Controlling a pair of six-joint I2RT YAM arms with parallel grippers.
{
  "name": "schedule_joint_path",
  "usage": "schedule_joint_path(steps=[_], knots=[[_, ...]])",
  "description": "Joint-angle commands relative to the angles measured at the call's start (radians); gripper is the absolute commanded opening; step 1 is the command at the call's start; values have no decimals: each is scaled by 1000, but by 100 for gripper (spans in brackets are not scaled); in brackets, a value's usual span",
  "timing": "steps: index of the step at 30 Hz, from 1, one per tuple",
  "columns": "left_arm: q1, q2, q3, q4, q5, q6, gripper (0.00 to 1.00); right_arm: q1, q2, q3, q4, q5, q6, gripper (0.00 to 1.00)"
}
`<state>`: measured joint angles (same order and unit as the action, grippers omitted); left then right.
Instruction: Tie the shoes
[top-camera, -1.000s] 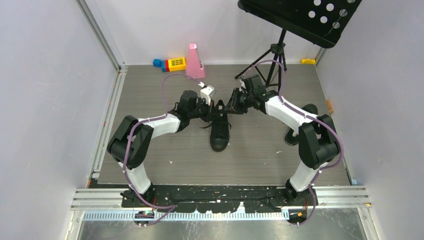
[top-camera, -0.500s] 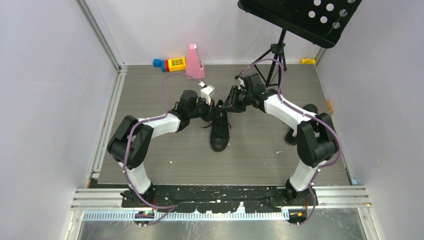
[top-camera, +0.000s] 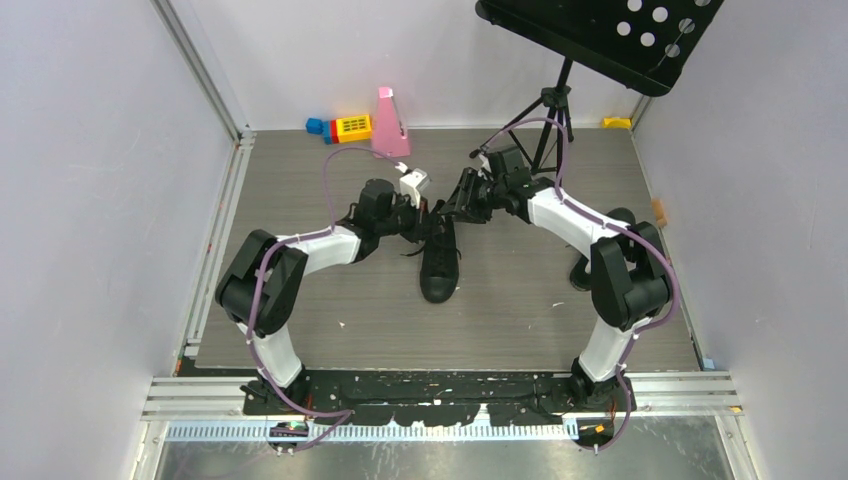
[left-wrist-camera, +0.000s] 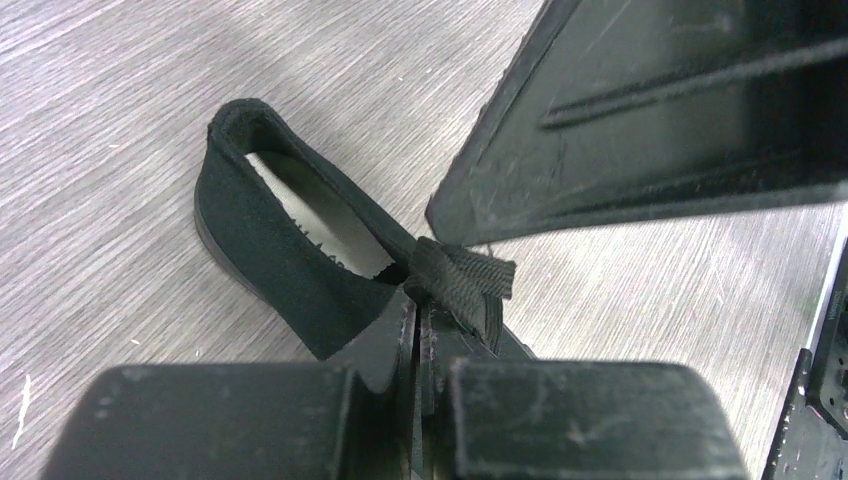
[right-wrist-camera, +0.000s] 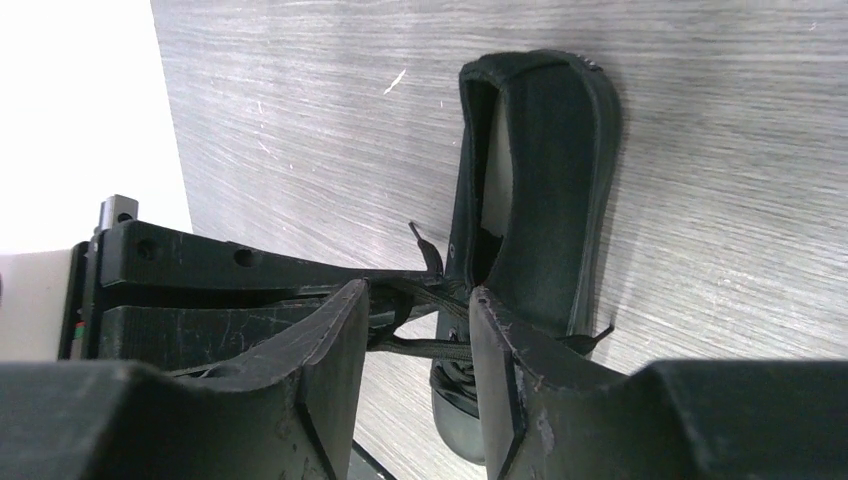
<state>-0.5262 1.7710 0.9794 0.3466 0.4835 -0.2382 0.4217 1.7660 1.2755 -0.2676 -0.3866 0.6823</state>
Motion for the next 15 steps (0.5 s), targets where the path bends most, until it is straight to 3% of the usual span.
schedule_joint_path(steps=[1,6,15], knots=[[13,8,36,22,23,-27,0,-22,-47,7,60,-17,26,45],[28,16,42,15,38,-46,0,-40,-66,-17,73,-18,33,44],[28,22,53,7,56,-47,0,-55,-105,-90,206,-165,-17,58]])
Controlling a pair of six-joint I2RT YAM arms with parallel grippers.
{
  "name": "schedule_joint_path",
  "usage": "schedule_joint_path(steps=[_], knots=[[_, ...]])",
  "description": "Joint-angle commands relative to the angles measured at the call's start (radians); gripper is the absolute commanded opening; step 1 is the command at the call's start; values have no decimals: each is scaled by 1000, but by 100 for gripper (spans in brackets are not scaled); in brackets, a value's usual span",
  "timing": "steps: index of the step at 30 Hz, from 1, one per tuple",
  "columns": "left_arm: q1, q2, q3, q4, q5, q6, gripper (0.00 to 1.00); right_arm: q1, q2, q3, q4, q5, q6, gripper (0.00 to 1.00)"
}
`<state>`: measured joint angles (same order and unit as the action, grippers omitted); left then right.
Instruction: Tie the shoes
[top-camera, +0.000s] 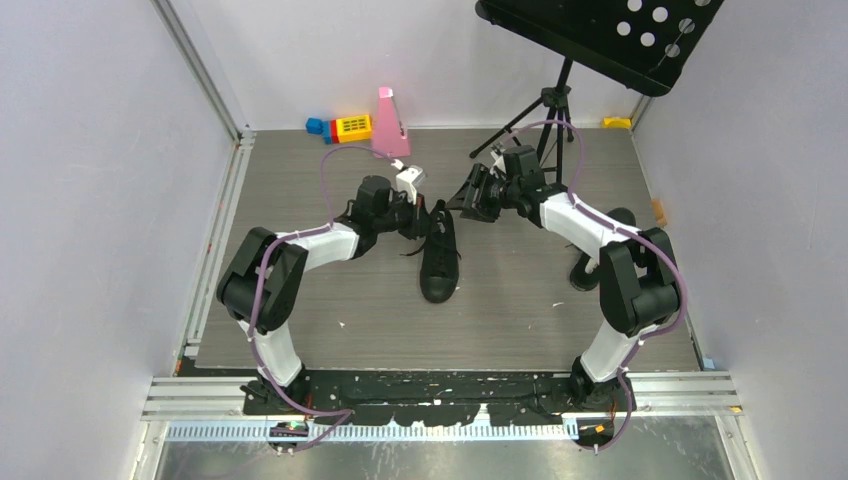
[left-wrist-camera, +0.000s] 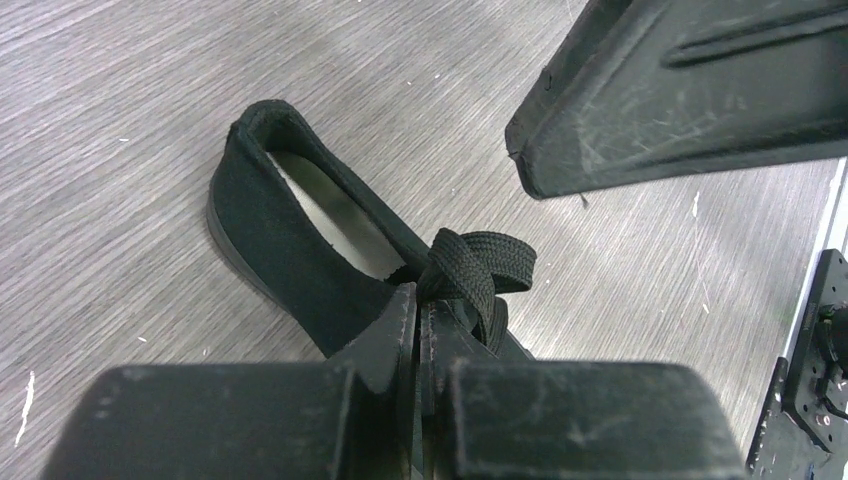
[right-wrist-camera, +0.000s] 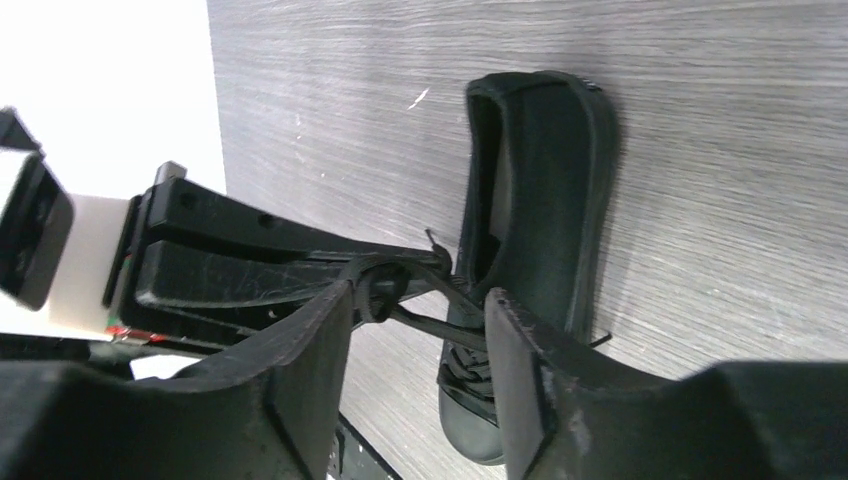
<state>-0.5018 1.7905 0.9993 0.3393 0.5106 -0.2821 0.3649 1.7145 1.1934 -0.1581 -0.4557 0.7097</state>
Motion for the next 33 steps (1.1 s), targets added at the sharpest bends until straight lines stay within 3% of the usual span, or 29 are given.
schedule_joint_path(steps=[1,5,23,33], knots=[[4,0,34,14,29,-3,0,2,-52,-10,104,-111,-65,60],[3,0,35,12,28,-1,0,2,-31,-19,149,-133,-136,68],[3,-14,29,15,31,1,0,2,86,-111,521,-276,-64,67],[3,-14,34,11,32,0,0,2,91,-164,594,-318,-12,56]])
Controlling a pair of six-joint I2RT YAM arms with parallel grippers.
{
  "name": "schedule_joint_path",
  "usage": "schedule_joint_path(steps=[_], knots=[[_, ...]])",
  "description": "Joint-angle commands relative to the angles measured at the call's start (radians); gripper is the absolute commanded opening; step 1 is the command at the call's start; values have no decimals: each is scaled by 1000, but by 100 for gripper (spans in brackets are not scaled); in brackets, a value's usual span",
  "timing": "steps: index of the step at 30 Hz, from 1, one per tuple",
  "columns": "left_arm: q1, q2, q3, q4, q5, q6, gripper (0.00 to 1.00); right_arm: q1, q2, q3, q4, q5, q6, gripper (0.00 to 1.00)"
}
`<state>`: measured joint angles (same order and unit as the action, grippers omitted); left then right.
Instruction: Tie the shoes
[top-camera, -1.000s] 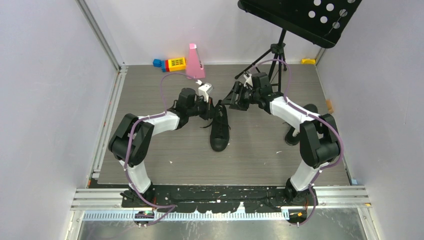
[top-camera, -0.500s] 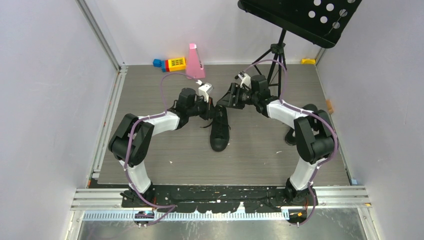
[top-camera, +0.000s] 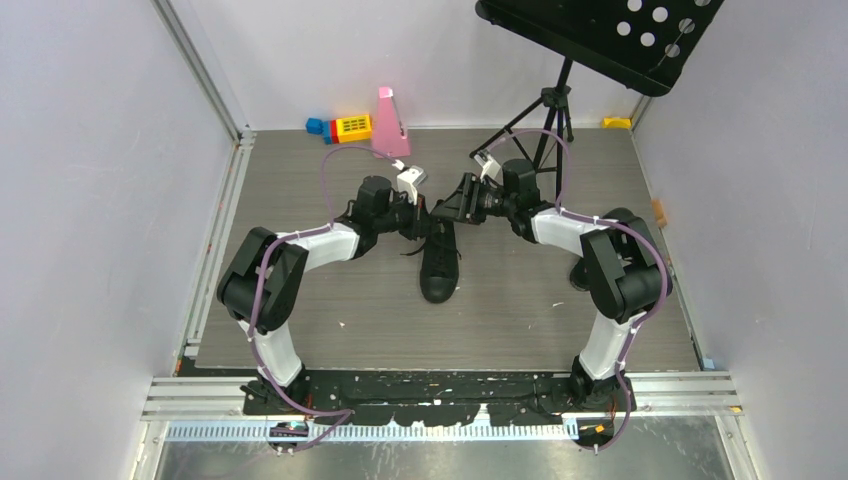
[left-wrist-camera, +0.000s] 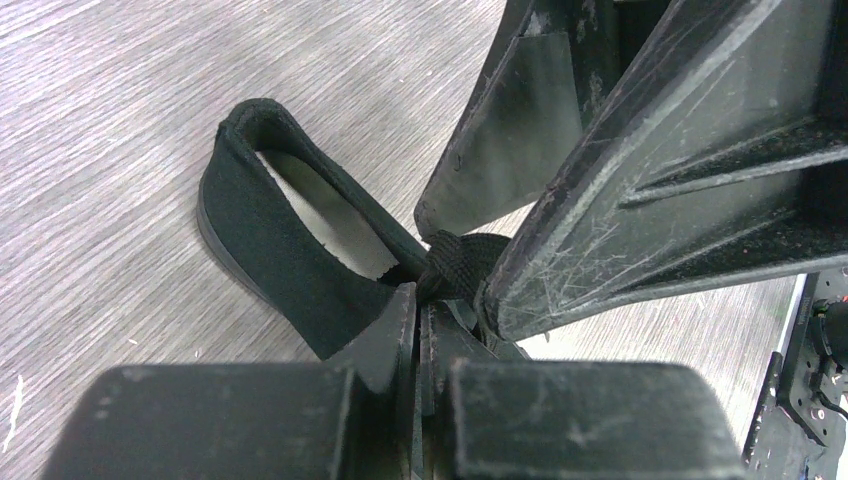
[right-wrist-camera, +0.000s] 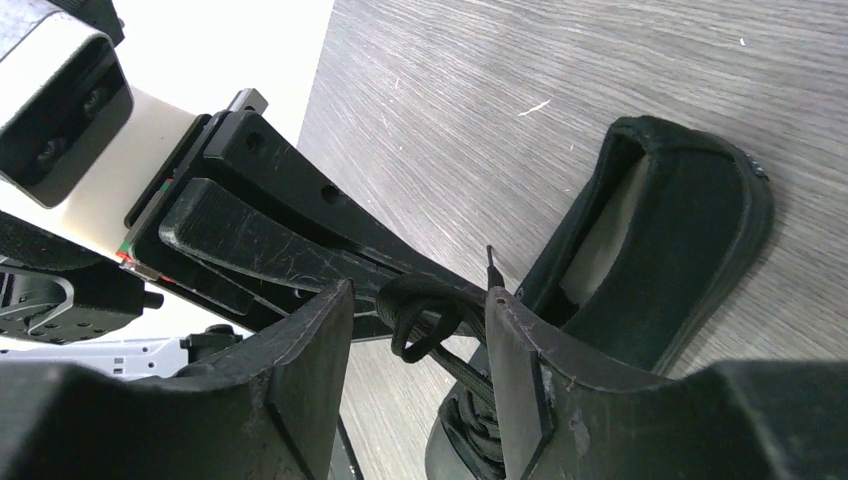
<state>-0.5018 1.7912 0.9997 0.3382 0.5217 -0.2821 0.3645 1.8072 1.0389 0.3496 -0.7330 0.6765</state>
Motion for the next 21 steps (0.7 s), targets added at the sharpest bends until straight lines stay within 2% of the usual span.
schedule_joint_path(steps=[1,10,21], knots=[[3,-14,33,13,22,0,0,2,-4,-13,87,-41,19,56],[3,-19,31,13,23,-2,0,2,-5,-8,51,-31,-26,55],[3,-23,30,16,26,-3,0,4,13,5,42,-21,-32,36]])
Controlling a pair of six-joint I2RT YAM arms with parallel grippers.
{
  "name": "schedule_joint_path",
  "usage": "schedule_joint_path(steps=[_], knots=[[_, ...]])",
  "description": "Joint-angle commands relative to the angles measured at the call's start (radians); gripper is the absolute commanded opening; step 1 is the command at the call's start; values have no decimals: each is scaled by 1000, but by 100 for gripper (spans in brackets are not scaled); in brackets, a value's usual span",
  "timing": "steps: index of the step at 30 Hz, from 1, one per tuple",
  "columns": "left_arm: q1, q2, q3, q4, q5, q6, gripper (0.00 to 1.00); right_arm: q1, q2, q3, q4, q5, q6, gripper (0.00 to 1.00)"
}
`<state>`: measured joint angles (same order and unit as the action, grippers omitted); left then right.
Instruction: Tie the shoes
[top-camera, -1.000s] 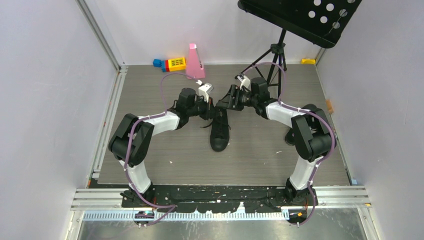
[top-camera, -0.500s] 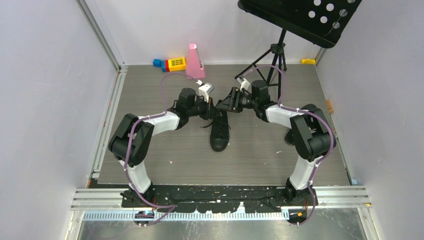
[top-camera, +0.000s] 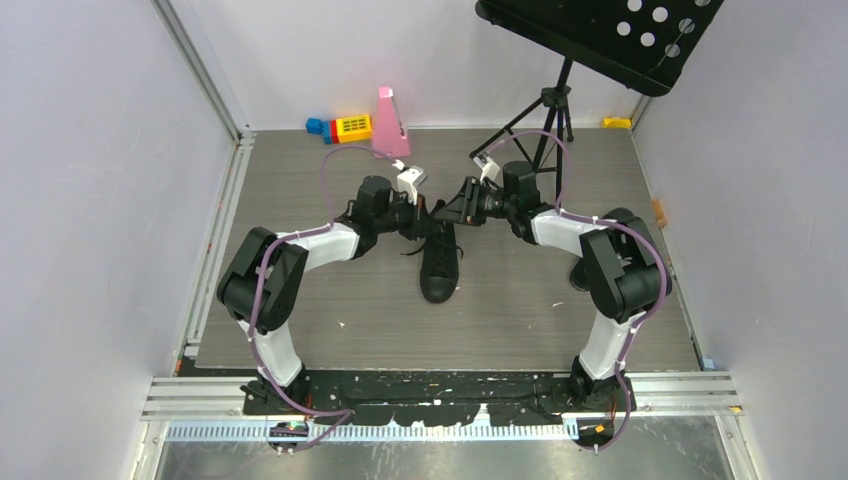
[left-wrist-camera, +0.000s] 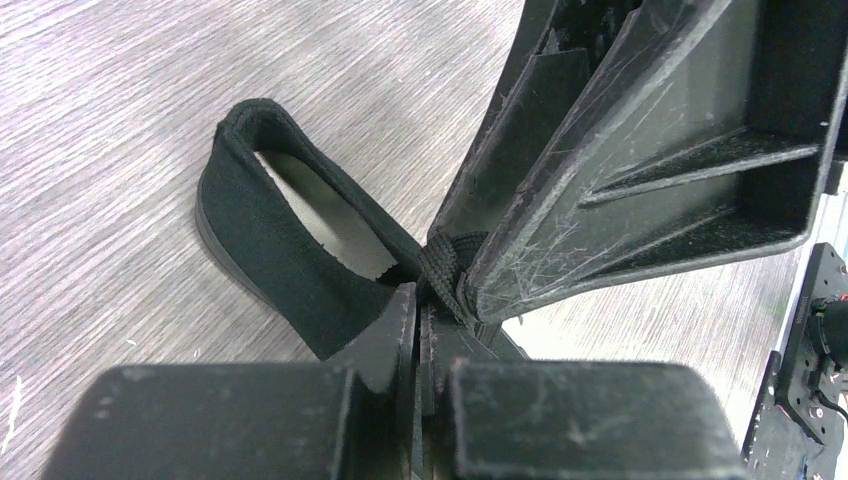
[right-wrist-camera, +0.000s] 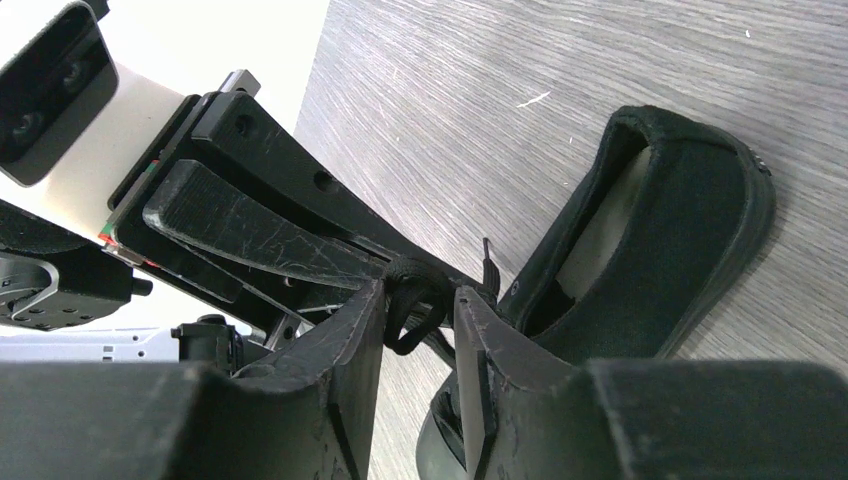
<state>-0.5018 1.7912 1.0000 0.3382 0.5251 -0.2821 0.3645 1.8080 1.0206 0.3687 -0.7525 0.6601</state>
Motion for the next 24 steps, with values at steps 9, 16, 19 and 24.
schedule_joint_path(steps=[9,16,19,24], knots=[[3,-23,29,16,23,-3,0,4,17,43,1,7,-33,27],[3,-27,28,15,23,-2,0,5,25,48,5,12,-43,48],[3,-27,28,15,23,-2,0,7,39,54,27,5,-27,52],[3,-28,28,16,23,-2,0,10,59,61,46,-9,-6,47]])
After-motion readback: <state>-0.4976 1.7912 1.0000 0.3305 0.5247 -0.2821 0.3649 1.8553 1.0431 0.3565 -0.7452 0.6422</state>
